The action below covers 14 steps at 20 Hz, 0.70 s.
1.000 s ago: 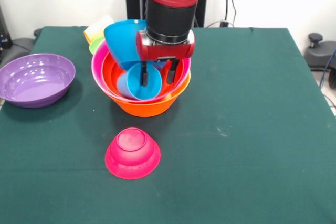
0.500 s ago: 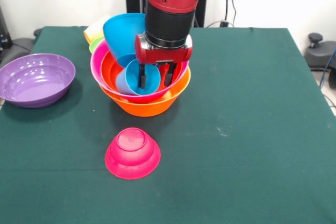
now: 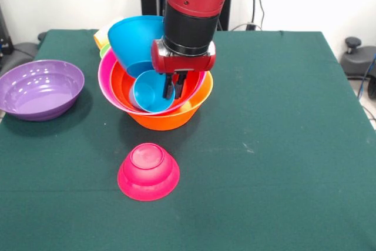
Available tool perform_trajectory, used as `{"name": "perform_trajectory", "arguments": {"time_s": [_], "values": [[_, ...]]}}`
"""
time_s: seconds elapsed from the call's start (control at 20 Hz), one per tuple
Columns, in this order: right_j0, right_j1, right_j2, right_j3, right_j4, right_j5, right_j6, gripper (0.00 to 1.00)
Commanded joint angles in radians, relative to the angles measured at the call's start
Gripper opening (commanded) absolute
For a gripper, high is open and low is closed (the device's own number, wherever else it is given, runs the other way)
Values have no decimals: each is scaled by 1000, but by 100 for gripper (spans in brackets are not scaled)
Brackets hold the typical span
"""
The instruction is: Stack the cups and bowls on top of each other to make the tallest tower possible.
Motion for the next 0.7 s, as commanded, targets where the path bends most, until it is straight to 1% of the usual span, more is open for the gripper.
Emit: {"name": "perform_trajectory", "arguments": {"time_s": [0.05,0.25,0.35,0.4,0.55,0.65,0.7], "values": [[26,61,-38,-6,-64,-35,-30,0],[31,34,-36,4,-51,-15,-40,0],[27,-11,-27,27,-22,11,-48,0],[20,-55,-16,51,7,36,-61,0],[7,-155,8,85,74,116,-100,0],[6,-180,13,85,96,144,-115,0],[6,-201,17,83,115,174,-128,0]]}}
